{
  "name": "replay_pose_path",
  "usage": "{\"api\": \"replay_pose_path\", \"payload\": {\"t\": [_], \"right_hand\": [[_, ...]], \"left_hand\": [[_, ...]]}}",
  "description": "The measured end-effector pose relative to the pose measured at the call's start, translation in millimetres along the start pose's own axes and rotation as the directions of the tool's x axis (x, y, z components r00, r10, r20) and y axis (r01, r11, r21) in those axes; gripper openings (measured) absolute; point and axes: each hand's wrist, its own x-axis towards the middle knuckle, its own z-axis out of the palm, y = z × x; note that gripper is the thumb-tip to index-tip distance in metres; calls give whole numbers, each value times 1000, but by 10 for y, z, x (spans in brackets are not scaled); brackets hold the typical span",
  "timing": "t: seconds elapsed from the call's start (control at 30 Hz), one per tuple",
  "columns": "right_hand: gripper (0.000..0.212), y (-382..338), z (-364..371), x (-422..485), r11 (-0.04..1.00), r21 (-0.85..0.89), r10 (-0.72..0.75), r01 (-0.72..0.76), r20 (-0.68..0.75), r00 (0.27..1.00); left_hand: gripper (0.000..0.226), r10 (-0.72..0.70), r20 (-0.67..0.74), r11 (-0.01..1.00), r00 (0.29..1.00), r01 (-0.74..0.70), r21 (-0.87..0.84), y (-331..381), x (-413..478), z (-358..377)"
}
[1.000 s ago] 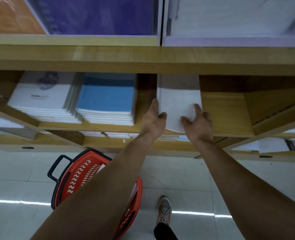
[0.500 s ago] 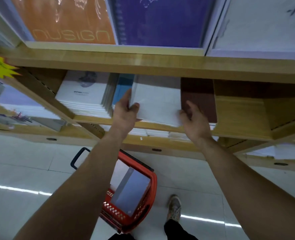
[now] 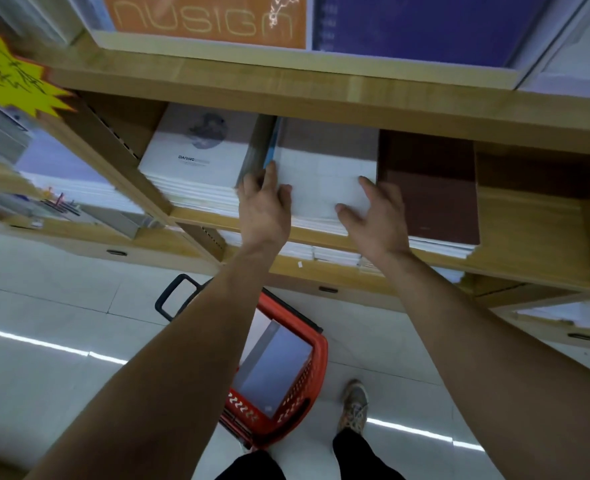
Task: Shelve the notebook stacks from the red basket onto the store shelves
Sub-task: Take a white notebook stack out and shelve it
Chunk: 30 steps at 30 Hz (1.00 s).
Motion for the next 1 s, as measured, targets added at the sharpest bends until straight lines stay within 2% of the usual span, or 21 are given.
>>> {"api": "replay_pose_path", "payload": {"t": [0.1, 0.2, 0.37, 0.63, 0.77, 0.87, 0.93, 1.0], "right_hand": [[78, -8, 64, 7, 997, -73, -32, 35, 49, 998], [75, -14, 126, 64, 990, -128, -50, 62, 96, 994], [75, -93, 203, 185, 980, -187, -54, 69, 84, 995], [73, -113, 160, 163, 987, -154, -31, 41, 69, 997], [73, -141, 165, 156, 990, -136, -15, 28, 99, 995], [74, -144, 102, 149, 994, -109, -7, 21, 128, 992], [75, -83, -8, 83, 996, -84, -21, 33, 149, 989], [76, 46, -150, -31, 995, -93, -15, 31, 167, 986]], "left_hand": [[45, -1, -54, 1000, 999, 0, -12, -35, 144, -10], [46, 1, -5, 999, 1000, -1, -37, -71, 244, -27], [48, 38, 26, 992, 999, -34, -125, -161, 378, -17], [63, 45, 120, 991, 992, -28, -134, -176, 388, -3], [65, 50, 163, 997, 985, -41, -61, -177, 403, -38], [67, 32, 246, 999, 969, -31, -7, -172, 427, -129], [64, 24, 196, 997, 980, -38, 69, -115, 349, -214], [55, 119, 22, 993, 993, -119, 18, 18, 109, -274]]}}
